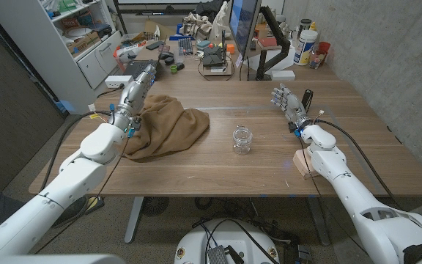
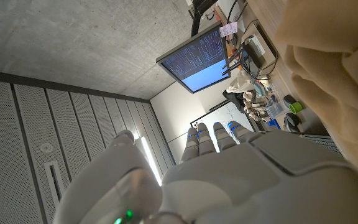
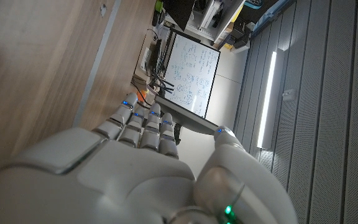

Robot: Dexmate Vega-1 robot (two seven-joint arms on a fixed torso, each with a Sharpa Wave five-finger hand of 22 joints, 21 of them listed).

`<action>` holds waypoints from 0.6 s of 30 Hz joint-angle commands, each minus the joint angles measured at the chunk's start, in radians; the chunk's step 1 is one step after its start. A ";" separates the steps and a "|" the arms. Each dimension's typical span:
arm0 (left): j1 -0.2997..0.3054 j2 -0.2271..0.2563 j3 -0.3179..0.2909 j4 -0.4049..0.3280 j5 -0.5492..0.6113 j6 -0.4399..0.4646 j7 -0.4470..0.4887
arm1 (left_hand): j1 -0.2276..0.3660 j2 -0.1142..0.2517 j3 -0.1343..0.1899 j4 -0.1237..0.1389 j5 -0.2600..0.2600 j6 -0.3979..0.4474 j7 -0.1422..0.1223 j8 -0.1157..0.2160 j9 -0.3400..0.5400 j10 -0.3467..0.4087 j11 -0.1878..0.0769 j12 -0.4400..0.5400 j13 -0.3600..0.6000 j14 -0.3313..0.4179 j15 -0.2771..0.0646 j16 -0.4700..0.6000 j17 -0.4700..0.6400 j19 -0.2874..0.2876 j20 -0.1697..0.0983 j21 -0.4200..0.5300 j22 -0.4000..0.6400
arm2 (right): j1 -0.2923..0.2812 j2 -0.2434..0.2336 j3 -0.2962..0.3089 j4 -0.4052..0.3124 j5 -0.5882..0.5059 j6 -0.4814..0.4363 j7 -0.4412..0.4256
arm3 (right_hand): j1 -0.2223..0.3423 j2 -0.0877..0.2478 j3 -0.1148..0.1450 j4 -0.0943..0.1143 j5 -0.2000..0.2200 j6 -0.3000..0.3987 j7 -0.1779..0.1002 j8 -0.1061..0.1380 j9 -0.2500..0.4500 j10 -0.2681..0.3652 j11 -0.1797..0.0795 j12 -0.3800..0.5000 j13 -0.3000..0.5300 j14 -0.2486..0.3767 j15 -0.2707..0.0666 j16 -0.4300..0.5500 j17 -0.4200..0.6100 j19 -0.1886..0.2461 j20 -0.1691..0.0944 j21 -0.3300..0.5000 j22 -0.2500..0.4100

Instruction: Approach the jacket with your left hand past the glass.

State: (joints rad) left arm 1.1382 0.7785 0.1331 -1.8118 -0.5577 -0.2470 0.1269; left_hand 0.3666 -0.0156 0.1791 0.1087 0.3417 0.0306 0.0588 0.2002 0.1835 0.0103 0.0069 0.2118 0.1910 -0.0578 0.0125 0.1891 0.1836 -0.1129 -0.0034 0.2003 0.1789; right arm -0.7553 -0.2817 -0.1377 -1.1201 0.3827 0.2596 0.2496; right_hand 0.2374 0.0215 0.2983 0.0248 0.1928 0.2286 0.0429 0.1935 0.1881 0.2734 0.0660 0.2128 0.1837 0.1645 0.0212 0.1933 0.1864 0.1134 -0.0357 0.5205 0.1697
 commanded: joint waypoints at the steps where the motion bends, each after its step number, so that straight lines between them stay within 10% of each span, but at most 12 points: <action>1: 0.066 0.027 -0.063 -0.036 -0.003 0.001 0.006 | 0.009 0.005 -0.003 0.001 0.006 0.005 0.000 0.008 0.004 0.006 -0.005 0.003 0.002 0.002 0.002 0.008 0.003 0.003 0.001 0.005 0.005 | 0.022 0.017 -0.002 0.034 -0.014 0.002 0.007 | -0.005 -0.002 -0.001 -0.001 0.008 0.011 0.001 0.004 0.002 0.005 0.003 0.008 0.004 0.009 0.001 0.004 0.001 0.012 0.000 -0.007 0.005; 18: 0.178 0.035 -0.155 -0.117 0.044 0.031 0.058 | 0.011 0.006 -0.005 0.001 0.006 0.007 -0.003 0.007 0.004 0.010 -0.002 0.004 0.002 0.003 0.002 0.007 0.003 0.003 0.002 0.005 0.005 | 0.044 0.027 0.004 0.073 -0.022 0.021 0.035 | -0.006 -0.001 -0.002 -0.002 0.008 0.013 0.000 0.004 0.002 0.007 0.003 0.008 0.004 0.010 0.000 0.004 0.001 0.016 0.000 -0.013 0.005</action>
State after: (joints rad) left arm 1.2508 0.8089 0.0342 -1.8797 -0.5497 -0.2355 0.1510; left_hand 0.3706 -0.0116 0.1791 0.1087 0.3416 0.0342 0.0551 0.2002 0.1835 0.0137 0.0034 0.2118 0.1910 -0.0578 0.0125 0.1891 0.1836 -0.1129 -0.0034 0.2003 0.1789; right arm -0.7274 -0.2630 -0.1386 -1.0771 0.3652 0.2611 0.2645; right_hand 0.2375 0.0214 0.2983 0.0248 0.1927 0.2286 0.0429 0.1935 0.1881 0.2733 0.0661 0.2128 0.1837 0.1644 0.0213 0.1933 0.1864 0.1246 -0.0359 0.5102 0.1697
